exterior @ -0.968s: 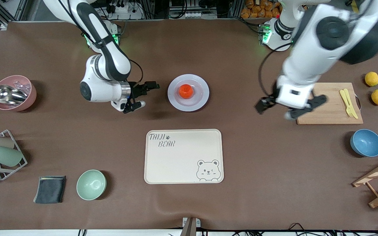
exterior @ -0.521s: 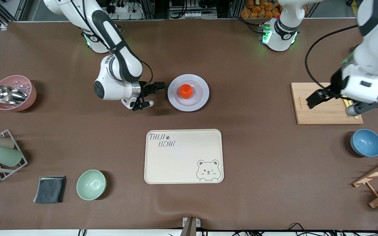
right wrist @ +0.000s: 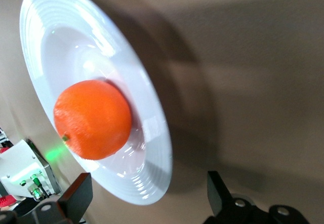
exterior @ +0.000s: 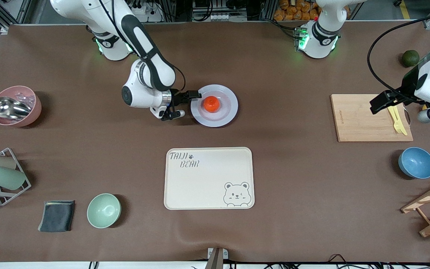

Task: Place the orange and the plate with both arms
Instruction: 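Grip the plate rim with the right gripper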

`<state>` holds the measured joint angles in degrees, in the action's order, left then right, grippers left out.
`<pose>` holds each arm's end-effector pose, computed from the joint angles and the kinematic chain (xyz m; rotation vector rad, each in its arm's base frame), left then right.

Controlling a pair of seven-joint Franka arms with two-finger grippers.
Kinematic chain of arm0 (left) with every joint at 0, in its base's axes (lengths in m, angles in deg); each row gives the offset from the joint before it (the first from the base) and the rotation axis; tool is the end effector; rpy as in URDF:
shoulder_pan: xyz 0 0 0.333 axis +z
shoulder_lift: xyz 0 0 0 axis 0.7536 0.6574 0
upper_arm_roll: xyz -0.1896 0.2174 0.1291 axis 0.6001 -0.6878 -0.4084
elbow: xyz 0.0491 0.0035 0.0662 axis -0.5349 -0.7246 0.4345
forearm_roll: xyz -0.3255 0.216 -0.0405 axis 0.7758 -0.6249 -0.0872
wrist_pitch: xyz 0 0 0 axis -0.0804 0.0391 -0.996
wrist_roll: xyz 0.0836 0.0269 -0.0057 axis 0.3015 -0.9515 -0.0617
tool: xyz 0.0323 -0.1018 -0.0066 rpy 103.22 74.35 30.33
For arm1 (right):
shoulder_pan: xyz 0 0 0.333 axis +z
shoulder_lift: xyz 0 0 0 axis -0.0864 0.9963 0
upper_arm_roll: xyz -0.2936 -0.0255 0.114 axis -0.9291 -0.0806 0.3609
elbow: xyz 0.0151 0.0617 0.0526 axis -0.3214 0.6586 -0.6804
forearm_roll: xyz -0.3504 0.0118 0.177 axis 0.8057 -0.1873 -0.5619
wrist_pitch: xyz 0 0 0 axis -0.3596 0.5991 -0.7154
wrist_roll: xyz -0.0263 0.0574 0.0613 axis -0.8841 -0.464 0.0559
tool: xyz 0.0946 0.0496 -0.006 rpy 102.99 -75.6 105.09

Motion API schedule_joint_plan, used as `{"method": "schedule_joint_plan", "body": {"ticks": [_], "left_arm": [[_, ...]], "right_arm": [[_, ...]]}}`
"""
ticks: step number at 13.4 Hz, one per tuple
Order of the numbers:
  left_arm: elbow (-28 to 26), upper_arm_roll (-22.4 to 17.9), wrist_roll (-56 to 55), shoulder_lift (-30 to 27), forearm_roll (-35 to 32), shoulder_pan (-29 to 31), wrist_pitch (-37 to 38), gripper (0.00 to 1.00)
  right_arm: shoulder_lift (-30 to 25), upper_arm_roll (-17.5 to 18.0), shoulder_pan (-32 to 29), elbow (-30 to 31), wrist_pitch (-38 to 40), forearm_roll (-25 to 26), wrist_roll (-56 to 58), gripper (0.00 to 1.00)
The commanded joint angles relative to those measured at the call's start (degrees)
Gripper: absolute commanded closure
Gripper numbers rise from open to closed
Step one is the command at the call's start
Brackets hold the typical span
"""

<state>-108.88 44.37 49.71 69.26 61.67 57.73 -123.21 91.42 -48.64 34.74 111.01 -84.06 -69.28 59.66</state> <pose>0.5684 -0.0592 0.6132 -3.0680 -0.3823 0.0083 0.3799 0.3167 0.1576 -2.4093 -0.0607 0.4538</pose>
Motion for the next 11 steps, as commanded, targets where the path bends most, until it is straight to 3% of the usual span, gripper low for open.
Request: {"method": "schedule_joint_plan", "body": {"ticks": [1,6,8,11], "left_arm": [[-0.2,-4.9,3.8,-1.6,2.6,-3.4,1.6,0.00],[-0.2,-4.7,5.8,-2.2,2.6,-3.5,3.4,0.00],[-0.2,-3.6,6.0,-2.2,2.6,-3.6,3.4,0.00],[-0.4,-3.5,6.6,-2.2,2.7,-3.5,3.5,0.00]], "right_arm": [[2.0,-0.1,-0.4,0.1,0.2,-6.2,5.5,0.00],[2.6,-0.1,-0.1,0.1,0.3,-8.5,6.5,0.00],[2.6,0.0,0.0,0.0,0.3,-8.5,6.4,0.23],[2.6,0.0,0.7,-0.1,0.3,-11.4,6.3,0.48]]}}
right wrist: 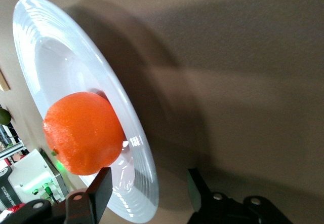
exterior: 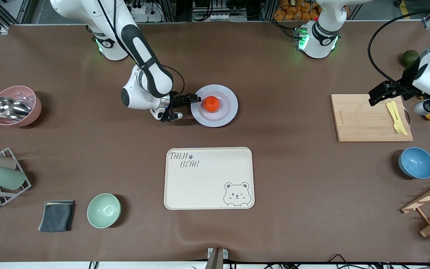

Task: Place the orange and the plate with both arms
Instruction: 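Grip the plate rim with the right gripper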

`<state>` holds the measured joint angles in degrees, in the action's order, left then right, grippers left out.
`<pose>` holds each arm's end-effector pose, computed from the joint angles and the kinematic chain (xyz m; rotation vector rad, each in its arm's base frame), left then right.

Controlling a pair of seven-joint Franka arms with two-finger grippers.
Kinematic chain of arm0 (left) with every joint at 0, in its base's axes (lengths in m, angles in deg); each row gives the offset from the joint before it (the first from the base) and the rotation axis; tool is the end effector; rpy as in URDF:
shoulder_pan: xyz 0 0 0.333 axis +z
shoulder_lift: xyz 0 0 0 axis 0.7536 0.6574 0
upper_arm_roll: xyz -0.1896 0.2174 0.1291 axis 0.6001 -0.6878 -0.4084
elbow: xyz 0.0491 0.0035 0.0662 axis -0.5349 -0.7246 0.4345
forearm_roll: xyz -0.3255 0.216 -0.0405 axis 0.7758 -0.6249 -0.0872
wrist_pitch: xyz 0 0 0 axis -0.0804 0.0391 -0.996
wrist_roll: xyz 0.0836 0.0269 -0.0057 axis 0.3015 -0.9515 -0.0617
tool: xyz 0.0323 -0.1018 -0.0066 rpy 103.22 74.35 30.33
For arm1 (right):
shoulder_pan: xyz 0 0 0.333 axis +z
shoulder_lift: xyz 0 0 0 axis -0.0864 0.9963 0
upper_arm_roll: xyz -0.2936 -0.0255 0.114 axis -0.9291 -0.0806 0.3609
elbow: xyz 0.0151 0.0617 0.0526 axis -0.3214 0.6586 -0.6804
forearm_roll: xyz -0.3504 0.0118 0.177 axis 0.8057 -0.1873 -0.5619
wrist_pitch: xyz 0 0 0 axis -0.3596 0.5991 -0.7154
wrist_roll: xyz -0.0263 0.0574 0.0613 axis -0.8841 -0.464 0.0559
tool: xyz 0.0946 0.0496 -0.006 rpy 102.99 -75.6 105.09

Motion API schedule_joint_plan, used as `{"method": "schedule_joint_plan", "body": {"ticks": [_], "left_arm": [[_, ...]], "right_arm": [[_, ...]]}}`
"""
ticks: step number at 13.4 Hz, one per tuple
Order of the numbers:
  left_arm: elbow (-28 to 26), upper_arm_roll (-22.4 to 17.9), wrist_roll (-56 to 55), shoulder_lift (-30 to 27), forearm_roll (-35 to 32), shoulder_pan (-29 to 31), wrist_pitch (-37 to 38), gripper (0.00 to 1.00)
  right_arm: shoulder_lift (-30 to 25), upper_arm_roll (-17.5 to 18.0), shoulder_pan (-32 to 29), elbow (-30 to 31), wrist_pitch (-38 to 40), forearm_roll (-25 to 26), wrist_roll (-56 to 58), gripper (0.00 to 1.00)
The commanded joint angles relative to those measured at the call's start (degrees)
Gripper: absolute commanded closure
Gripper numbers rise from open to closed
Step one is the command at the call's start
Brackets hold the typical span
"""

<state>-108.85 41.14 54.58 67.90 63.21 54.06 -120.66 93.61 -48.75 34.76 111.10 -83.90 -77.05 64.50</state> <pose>0.5561 -0.0673 0.6223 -3.0957 -0.2424 0.0502 0.3756 0.3131 0.1394 -2.3536 0.0113 0.4313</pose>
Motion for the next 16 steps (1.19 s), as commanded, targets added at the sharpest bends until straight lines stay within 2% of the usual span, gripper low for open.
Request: {"method": "schedule_joint_plan", "body": {"ticks": [1,2,3,9,13,16], "left_arm": [[-0.5,-0.3,1.8,-0.9,1.2,0.1,1.6,0.00],[-0.4,-0.3,1.8,-0.9,1.2,0.0,2.4,0.00],[-0.3,-0.2,1.8,-0.9,1.2,0.0,2.8,0.00],[-0.4,1.5,1.8,-2.6,1.5,-0.1,6.6,0.00],[-0.3,2.5,1.6,-1.2,2.8,-0.1,6.3,0.00],[-0.5,2.4,1.8,-1.0,2.8,0.4,6.4,0.00]], "right_arm": [[0.4,0.1,1.3,-0.2,0.1,-4.7,1.5,0.67],[0.4,0.1,1.7,-0.2,0.1,-5.2,1.5,0.90],[0.3,0.1,1.7,-0.2,0.1,-5.3,1.6,1.00],[-0.8,0.1,1.1,-0.1,0.9,-5.3,3.3,1.00],[-1.5,0.0,-3.3,-0.2,8.6,-5.4,5.1,1.00],[-2.0,0.0,-4.1,-0.4,9.0,-5.4,5.7,1.00]]}}
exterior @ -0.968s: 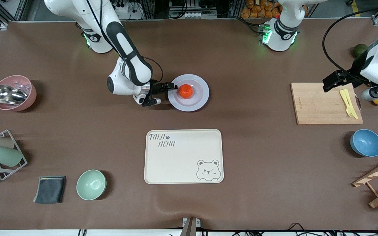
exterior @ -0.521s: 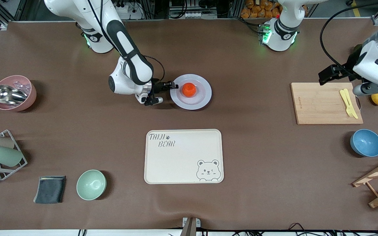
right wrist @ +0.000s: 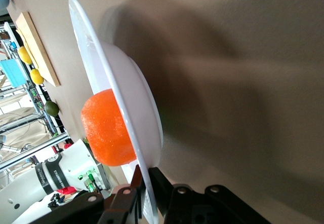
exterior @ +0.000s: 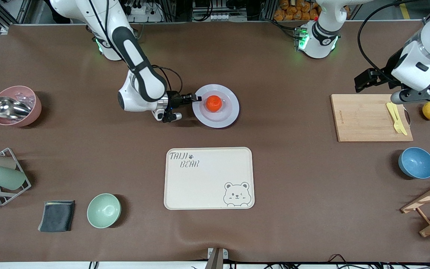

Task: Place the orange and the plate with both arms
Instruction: 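Slide the plate with the right gripper onto the bear tray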

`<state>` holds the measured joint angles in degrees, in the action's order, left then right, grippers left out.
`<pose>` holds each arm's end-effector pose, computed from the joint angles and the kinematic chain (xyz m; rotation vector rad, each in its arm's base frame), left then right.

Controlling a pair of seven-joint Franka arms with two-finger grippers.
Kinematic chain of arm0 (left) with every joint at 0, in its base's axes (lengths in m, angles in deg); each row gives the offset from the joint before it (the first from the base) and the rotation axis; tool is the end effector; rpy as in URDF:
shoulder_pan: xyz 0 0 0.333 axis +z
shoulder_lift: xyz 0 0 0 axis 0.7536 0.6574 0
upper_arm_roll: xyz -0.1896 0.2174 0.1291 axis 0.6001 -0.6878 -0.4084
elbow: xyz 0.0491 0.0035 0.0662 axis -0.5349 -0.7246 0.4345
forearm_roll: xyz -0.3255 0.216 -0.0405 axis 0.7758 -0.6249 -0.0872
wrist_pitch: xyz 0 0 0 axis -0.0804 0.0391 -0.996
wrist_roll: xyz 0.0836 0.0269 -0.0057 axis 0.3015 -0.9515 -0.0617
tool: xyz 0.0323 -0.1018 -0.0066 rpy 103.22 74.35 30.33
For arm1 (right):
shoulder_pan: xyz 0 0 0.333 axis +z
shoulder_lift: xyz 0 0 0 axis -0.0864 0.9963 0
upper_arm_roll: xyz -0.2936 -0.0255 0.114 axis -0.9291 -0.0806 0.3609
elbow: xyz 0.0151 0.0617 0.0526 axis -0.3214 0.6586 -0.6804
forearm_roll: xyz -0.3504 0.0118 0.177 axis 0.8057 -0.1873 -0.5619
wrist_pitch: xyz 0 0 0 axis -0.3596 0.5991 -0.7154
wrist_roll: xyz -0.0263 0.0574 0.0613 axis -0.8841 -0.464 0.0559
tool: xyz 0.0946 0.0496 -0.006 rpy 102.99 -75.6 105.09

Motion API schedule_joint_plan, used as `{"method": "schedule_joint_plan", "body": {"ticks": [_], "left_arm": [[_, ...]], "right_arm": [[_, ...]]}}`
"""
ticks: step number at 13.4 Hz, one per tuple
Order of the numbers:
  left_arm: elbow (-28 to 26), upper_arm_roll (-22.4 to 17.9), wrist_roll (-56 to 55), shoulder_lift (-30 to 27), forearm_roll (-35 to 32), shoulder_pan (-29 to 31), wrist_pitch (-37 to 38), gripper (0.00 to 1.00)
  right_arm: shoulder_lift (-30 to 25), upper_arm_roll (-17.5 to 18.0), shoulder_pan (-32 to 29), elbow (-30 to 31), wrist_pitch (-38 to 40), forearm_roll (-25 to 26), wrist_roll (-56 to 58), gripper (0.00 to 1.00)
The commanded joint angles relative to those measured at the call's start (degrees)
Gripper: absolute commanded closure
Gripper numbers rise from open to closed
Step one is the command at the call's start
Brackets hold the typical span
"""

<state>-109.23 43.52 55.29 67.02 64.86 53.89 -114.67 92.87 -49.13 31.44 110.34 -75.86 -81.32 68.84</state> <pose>0.5356 -0.0930 0.6194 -3.0987 -0.1530 0.2038 0.3897 0.3077 0.1528 -2.1925 0.0223 0.4358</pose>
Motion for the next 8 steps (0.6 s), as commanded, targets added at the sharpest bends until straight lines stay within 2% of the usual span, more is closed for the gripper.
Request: {"method": "schedule_joint_plan", "body": {"ticks": [1,8], "left_arm": [[-0.1,0.0,1.1,-0.2,1.1,0.7,0.4,0.00],[-0.7,-0.6,0.6,-0.1,0.4,0.9,0.5,0.00]], "right_arm": [[-1.7,0.4,-1.5,0.1,1.6,-1.2,1.3,1.00],[-2.1,0.3,-4.7,-6.5,4.7,-1.1,0.1,1.00]]}}
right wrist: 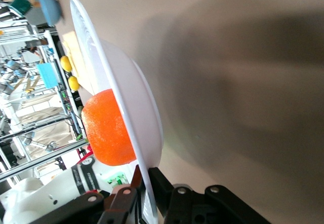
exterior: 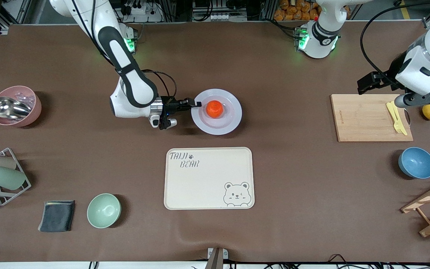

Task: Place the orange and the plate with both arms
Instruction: 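Slide the plate with the right gripper onto the bear tray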

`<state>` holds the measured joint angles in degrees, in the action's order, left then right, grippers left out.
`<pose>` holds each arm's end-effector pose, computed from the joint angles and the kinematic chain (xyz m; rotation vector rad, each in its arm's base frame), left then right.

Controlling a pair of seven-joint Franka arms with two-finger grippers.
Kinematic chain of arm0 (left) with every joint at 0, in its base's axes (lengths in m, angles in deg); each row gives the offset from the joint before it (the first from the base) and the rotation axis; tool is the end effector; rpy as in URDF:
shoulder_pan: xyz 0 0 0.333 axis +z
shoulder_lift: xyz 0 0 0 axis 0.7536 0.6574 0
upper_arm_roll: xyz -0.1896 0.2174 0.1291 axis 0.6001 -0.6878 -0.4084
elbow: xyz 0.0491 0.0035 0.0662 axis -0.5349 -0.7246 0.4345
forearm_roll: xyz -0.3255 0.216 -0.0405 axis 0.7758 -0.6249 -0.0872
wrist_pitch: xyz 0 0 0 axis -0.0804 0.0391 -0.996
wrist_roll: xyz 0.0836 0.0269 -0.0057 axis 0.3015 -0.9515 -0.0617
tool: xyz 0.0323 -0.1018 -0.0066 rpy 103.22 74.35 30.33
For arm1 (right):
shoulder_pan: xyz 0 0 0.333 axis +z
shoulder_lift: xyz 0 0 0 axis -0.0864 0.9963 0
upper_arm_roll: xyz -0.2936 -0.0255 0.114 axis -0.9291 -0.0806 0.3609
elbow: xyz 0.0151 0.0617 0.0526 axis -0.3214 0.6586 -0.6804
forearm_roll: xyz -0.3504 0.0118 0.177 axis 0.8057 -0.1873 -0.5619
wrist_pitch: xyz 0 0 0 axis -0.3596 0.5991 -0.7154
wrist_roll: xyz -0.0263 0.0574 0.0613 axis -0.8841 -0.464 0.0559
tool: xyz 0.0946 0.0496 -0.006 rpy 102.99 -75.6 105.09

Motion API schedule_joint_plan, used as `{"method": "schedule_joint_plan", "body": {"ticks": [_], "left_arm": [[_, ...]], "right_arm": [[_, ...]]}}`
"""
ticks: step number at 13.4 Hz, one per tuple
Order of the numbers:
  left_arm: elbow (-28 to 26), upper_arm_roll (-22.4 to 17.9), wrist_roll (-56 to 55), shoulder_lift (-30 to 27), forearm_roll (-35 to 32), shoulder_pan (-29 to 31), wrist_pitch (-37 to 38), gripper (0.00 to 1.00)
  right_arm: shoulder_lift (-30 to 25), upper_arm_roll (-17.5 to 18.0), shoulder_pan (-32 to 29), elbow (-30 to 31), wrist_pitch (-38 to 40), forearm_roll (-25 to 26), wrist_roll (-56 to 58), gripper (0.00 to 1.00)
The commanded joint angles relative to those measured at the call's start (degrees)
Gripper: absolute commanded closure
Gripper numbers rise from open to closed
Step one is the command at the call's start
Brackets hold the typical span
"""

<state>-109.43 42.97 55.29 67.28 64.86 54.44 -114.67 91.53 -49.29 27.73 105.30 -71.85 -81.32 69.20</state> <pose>0.5385 -0.0826 0.6153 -3.0967 -0.1825 0.2166 0.4377 0.3086 0.1946 -2.0935 -0.0027 0.3448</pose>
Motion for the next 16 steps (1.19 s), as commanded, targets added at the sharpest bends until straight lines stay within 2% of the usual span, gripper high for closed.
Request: {"method": "schedule_joint_plan", "body": {"ticks": [1,8,16], "left_arm": [[-0.6,-0.1,0.6,-0.2,0.3,0.5,0.5,0.00],[0.1,-0.1,0.9,0.4,-0.4,3.3,0.0,0.00],[0.0,-0.1,1.1,0.5,0.3,4.2,-3.0,0.00]], "right_arm": [[-0.7,0.4,-1.1,-2.6,0.7,-1.1,-0.7,1.00],[1.8,0.3,-2.5,-13.5,1.4,-1.0,-8.6,1.00],[11.9,0.0,-5.3,-27.4,0.9,1.6,-12.1,1.00]]}}
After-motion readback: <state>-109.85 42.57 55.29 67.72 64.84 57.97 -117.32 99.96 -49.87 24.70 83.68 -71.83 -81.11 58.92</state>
